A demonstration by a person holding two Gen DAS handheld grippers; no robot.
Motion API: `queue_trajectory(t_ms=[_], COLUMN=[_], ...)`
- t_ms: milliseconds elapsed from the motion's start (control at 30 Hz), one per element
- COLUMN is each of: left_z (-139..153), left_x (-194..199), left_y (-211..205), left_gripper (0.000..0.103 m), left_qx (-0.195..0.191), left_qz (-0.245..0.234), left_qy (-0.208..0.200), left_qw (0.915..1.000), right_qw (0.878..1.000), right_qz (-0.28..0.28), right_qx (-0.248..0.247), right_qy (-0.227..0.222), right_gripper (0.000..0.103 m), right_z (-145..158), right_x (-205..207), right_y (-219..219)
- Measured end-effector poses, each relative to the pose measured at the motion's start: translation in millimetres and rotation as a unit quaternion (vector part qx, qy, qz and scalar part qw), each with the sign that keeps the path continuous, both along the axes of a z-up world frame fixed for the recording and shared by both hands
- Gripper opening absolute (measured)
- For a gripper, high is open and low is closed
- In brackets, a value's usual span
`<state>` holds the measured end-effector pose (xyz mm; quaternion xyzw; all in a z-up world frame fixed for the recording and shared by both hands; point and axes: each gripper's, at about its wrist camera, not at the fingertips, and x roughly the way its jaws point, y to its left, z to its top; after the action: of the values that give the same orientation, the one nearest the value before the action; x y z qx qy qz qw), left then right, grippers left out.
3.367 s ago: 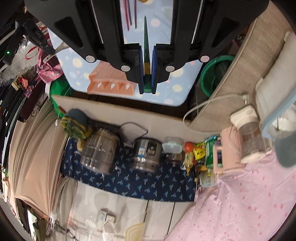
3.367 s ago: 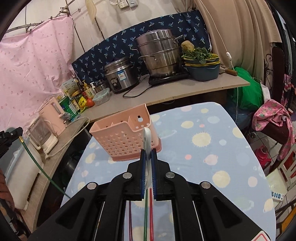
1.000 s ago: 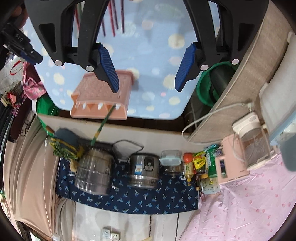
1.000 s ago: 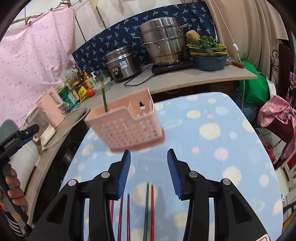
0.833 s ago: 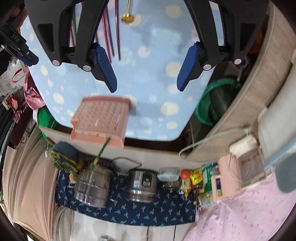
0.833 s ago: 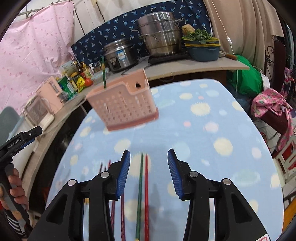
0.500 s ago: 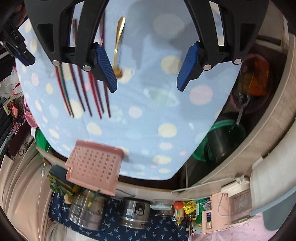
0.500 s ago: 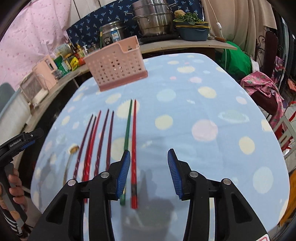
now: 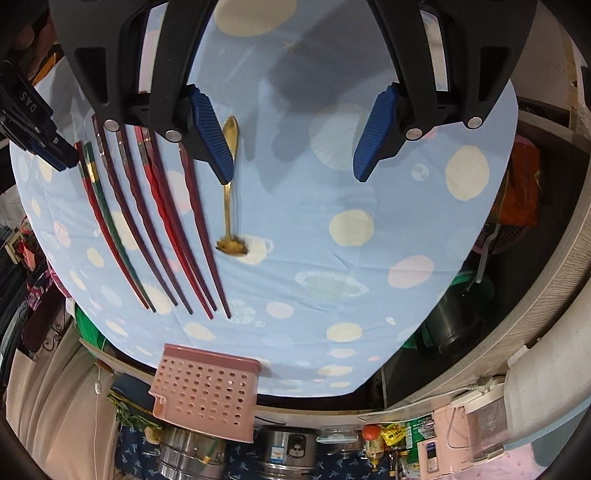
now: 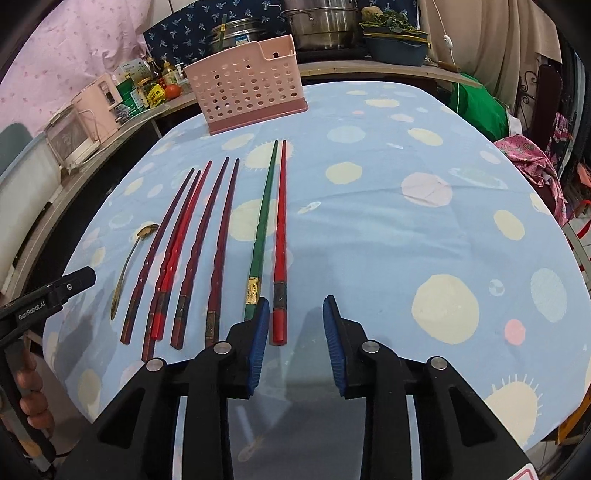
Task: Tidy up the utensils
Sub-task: 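Move left tool to gold spoon while right tool moves to a red chopstick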
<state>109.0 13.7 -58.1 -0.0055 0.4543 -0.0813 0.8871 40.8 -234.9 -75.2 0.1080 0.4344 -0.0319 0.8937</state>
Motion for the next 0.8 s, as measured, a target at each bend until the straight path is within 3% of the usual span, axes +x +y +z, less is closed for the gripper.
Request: queue_trajectory(t_ms=[500, 800], left_z=[-17.5, -21.8], left_x=[-3.8, -4.2], left_y=[-18.7, -23.5], left_gripper=[0.064, 0.048], left_qx=[0.007, 0.013], left_qz=[-0.021, -0.028], left_qy=[0.014, 0.012], left_qw=[0.9996, 0.9994], right_qw=[1.0, 1.0], right_qz=[0.005, 0.006], right_qx=[-0.017, -0.017], right_qy=[-0.007, -0.009], right_gripper=[0.012, 0.011], right_z=[-4.9, -5.5], right_x=[0.5, 1.9], right_y=[2.2, 2.7])
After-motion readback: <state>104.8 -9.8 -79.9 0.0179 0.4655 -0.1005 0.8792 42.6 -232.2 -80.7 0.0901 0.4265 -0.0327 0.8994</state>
